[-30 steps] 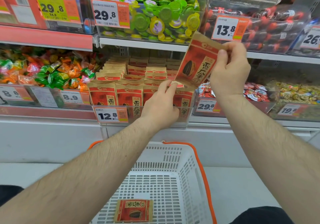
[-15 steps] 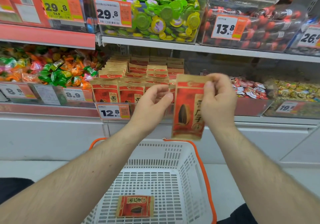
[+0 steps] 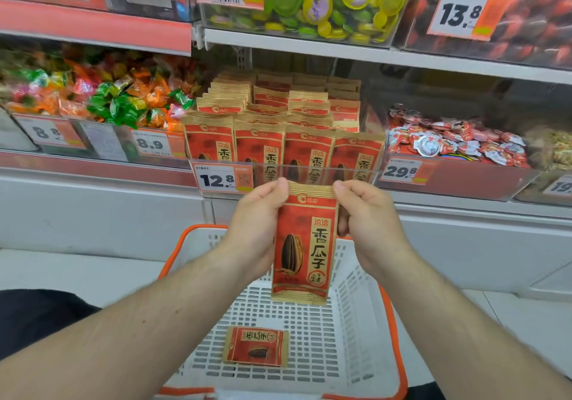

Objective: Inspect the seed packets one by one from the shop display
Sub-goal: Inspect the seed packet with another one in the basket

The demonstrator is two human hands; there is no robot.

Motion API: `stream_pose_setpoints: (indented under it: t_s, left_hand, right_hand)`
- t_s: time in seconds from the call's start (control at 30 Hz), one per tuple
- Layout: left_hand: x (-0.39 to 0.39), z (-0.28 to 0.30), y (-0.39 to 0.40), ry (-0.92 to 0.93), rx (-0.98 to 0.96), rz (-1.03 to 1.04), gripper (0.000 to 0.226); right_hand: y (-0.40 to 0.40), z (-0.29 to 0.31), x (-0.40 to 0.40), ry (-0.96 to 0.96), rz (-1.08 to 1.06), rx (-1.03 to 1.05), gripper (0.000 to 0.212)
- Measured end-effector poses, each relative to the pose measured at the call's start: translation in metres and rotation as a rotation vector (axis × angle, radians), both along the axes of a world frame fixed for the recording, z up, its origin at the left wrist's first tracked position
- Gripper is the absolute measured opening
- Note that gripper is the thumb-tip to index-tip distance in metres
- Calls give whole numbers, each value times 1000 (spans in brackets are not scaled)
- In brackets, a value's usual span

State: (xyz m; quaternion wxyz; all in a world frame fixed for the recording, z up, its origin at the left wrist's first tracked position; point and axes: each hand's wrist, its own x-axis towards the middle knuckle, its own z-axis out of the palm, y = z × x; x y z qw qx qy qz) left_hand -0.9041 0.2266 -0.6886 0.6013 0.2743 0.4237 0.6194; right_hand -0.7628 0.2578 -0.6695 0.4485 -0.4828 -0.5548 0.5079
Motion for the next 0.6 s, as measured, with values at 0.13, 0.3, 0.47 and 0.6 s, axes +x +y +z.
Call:
stream_pose_setpoints:
  t_s: [0.13,0.3,0.47,0.6]
  left_hand:
    - [0,-2,-1,30,-21,18,37]
    - [-4,2,-2,54,-29,27,37]
    - [-10,9,2,4,-11,83,32]
    - [-11,3,0,98,-55,8,31]
  right_hand:
    - [0,-2,-2,5,-2,-39,32]
    - [-3,1,-1,-96,40,5,30]
    - [-8,-2,4,-318,198,12,20]
    - [-6,-5,5,-348,161,4,29]
